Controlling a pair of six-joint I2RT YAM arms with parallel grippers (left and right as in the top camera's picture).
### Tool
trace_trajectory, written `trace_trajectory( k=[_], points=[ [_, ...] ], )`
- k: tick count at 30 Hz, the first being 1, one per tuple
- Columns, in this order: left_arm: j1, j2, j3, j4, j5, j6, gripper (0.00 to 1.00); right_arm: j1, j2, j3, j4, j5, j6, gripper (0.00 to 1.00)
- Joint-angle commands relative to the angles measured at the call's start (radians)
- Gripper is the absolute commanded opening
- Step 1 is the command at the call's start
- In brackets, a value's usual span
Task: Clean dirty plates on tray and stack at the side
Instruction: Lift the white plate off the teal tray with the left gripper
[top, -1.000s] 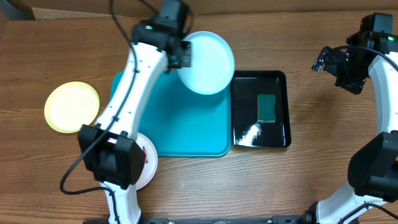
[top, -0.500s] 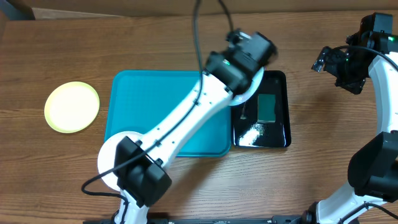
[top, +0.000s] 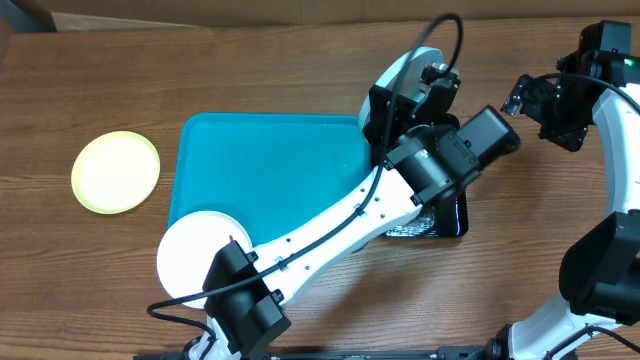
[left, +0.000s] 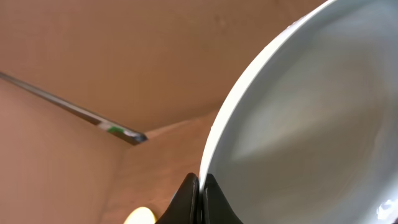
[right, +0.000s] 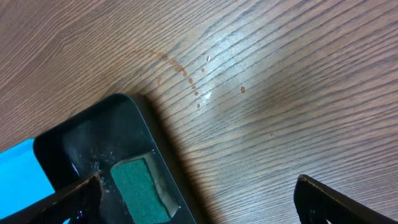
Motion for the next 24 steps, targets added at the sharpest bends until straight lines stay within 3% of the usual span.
trace_trajectory(
  k=[1,8,12,17,24],
  points=[
    [-0.006,0.01,0.026,0.006,-0.112,-0.026,0.04,-0.003,-0.007,0.013,0.005,0.0,0.003,1.0],
    [0.01,0.01,0.026,0.006,0.039,-0.027,0.04,-0.003,-0.007,0.013,0.004,0.0,0.003,1.0],
    [0.054,0.01,0.024,-0.002,0.286,-0.055,0.04,-0.003,-0.007,0.013,0.005,0.0,0.003,1.0],
    [0.168,0.01,0.018,-0.005,0.747,-0.056,0.04,-0.003,-0.007,0.013,0.005,0.0,0.003,1.0],
    [0.447,0.01,0.018,-0.014,1.359,-0.058,0.04,-0.003,-0.007,0.013,0.005,0.0,0.003,1.0]
  ],
)
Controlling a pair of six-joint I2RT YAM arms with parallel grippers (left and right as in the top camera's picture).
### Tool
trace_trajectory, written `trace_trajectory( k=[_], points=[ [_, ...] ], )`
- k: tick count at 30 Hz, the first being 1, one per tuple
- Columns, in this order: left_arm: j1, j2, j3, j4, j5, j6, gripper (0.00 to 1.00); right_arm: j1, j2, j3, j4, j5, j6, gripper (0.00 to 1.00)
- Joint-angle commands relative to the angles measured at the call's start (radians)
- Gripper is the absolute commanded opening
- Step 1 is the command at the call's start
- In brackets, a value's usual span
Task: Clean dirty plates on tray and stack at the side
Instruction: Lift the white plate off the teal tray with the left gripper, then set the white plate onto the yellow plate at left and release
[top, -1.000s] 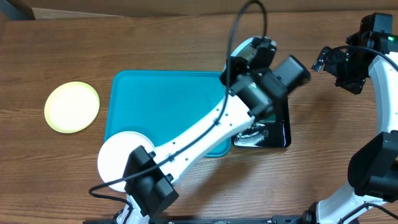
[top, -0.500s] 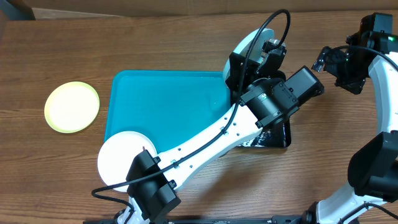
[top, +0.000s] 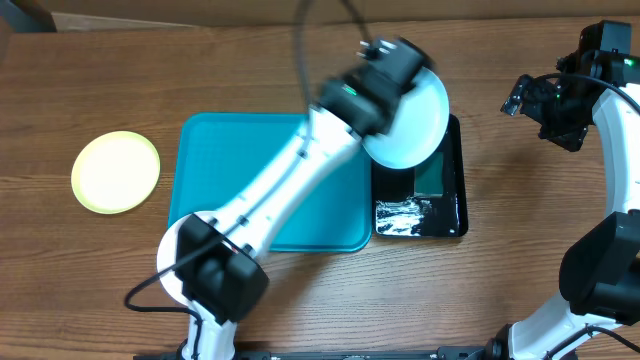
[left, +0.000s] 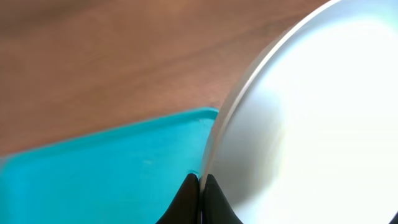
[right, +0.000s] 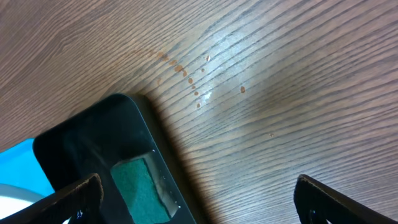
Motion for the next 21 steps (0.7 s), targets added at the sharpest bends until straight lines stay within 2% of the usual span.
trace_trajectory(
  k=[1,4,12,16,21],
  points=[
    [0.192,0.009,0.018,-0.017,0.514,-0.037,0.04,-0.003,-0.007,0.013,0.005,0.0,0.003,1.0],
    [0.34,0.009,0.018,-0.042,0.645,-0.048,0.04,-0.003,-0.007,0.013,0.004,0.0,0.003,1.0],
    [0.81,0.009,0.01,-0.189,0.663,-0.085,0.04,-0.003,-0.007,0.013,0.004,0.0,0.003,1.0],
    [1.063,0.009,-0.052,-0.238,0.581,-0.102,0.04,-0.003,-0.007,0.013,0.004,0.0,0.003,1.0],
    [1.241,0.009,-0.183,-0.204,0.472,-0.154,0.04,-0.003,-0.007,0.013,0.005,0.0,0.003,1.0]
  ],
)
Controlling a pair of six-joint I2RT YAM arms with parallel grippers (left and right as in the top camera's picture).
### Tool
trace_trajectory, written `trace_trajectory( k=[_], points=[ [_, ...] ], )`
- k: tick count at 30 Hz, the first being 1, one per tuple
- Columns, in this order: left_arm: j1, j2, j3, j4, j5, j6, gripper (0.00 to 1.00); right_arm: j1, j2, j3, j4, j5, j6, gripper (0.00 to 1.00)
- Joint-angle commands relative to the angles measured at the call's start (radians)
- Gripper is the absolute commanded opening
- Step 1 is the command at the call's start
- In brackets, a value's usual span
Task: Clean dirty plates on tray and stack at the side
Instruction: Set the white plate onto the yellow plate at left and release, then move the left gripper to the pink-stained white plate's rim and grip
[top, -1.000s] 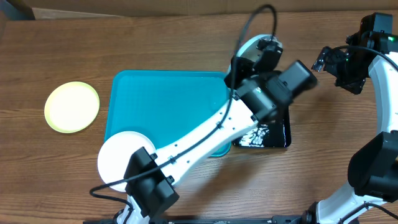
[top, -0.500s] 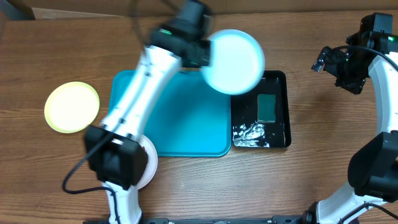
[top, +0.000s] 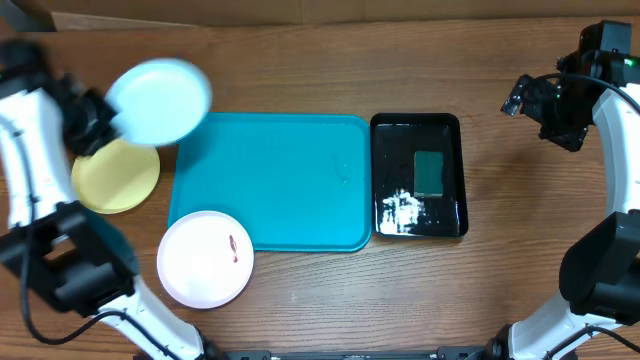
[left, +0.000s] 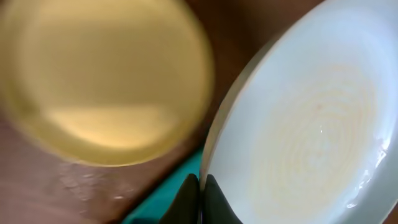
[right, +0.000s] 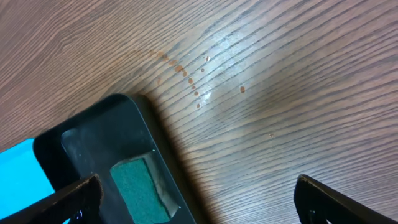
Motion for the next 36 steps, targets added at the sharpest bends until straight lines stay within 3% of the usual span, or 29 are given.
trace_trajectory(
  k=[1,8,14,15,16,17,18,19,25,31,36],
  points=[
    [0.119,0.009,-0.116,0.032,-0.091,-0.064,0.04,-0.003,-0.007,0.013,0.005,0.0,0.003,1.0],
    [0.286,0.009,-0.278,0.163,-0.094,-0.1,0.04,-0.003,-0.007,0.013,0.005,0.0,0.003,1.0],
    [0.32,0.009,-0.287,0.186,-0.095,-0.09,0.05,-0.003,-0.007,0.013,0.005,0.0,0.003,1.0],
    [0.32,0.009,-0.286,0.189,-0.086,-0.08,0.11,-0.003,-0.007,0.013,0.005,0.0,0.003,1.0],
    [0.317,0.009,-0.286,0.196,-0.06,-0.06,0.31,-0.003,-0.007,0.013,0.005,0.0,0.003,1.0],
    [0.315,0.009,-0.286,0.199,-0.028,-0.04,0.62,-0.003,-0.007,0.013,0.005,-0.001,0.003,1.0],
    [0.315,0.009,-0.286,0.199,0.011,-0.027,0.74,-0.003,-0.007,0.013,0.005,0.0,0.003,1.0],
    [0.315,0.008,-0.285,0.198,0.045,-0.026,0.78,-0.003,-0.007,0.013,0.005,0.0,0.003,1.0],
    [0.297,-0.022,-0.252,0.125,0.097,-0.019,0.78,-0.003,-0.007,0.013,0.005,0.0,0.003,1.0],
    [0.227,-0.167,-0.252,0.016,0.096,0.007,0.77,-0.003,-0.007,0.013,0.005,0.0,0.003,1.0],
    [0.093,-0.369,-0.283,-0.098,-0.026,0.023,0.75,-0.003,-0.007,0.013,0.005,0.0,0.003,1.0]
  ],
)
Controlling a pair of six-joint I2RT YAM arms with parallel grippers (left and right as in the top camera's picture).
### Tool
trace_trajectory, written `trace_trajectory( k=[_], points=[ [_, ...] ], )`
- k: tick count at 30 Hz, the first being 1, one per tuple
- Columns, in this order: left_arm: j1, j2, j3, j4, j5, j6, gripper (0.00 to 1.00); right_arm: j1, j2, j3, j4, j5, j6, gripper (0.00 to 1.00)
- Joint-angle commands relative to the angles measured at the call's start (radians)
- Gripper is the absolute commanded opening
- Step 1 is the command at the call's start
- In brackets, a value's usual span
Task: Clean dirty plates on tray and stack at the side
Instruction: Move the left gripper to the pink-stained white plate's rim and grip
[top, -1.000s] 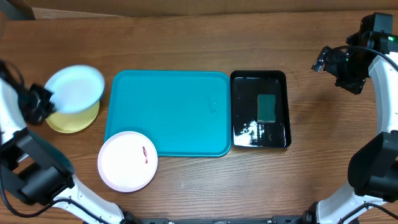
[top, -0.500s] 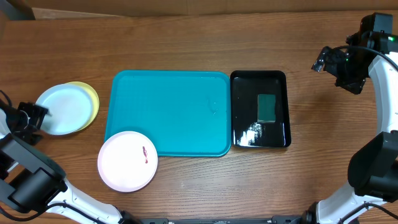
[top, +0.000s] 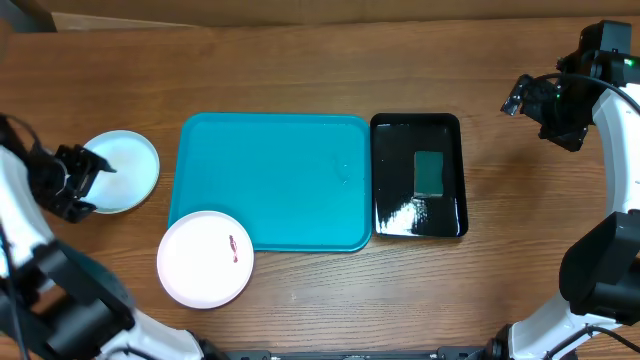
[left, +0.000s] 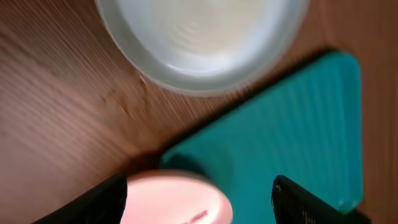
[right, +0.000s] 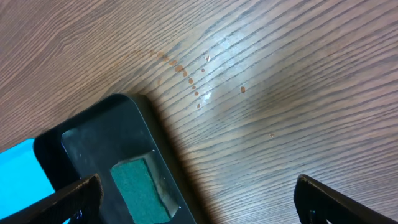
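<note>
A pale white plate (top: 122, 170) lies flat at the table's left side and fills the top of the left wrist view (left: 199, 37). My left gripper (top: 82, 172) stands open just left of it, holding nothing (left: 199, 208). A pink plate (top: 205, 258) with a red smear lies at the front left corner of the teal tray (top: 300, 150), and shows between the left fingers (left: 174, 199). My right gripper (top: 540, 100) hangs open at the far right, over bare wood (right: 202, 202).
A black basin (top: 385, 215) holding water and a green sponge (top: 430, 172) stands against the tray's right edge, seen too in the right wrist view, basin (right: 93, 140) and sponge (right: 137, 190). Brown droplets (right: 186, 74) mark the wood beyond it.
The pale plate was held in my left gripper above the yellow plate; now it lies flat on that spot, covering the yellow one. The left gripper has opened and sits left of it.
My left gripper was shut on the pale plate's rim over the black basin. Then it held the plate above the tray's back right corner, then over the yellow plate at the left. Now the plate rests there, released. The right arm stayed still.
</note>
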Motion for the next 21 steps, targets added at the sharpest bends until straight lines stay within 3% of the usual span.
trace_trajectory(
  k=[1,5,7,11,21],
  points=[
    [-0.127,-0.226,-0.021,-0.036,-0.142,0.015,0.75,-0.003,-0.007,0.013,0.004,0.0,0.003,1.0],
    [-0.272,-0.421,-0.156,-0.039,-0.279,-0.045,0.78,-0.003,-0.007,0.013,0.005,0.0,0.003,1.0],
    [-0.332,-0.55,-0.313,-0.006,-0.335,-0.08,0.82,-0.003,-0.007,0.013,0.004,-0.001,0.003,1.0],
    [-0.313,-0.662,-0.549,0.109,-0.335,-0.08,0.83,-0.003,-0.007,0.013,0.004,0.0,0.003,1.0],
    [-0.139,-0.53,-0.803,0.273,-0.226,0.025,0.81,-0.003,-0.007,0.013,0.004,-0.001,0.003,1.0]
  ],
)
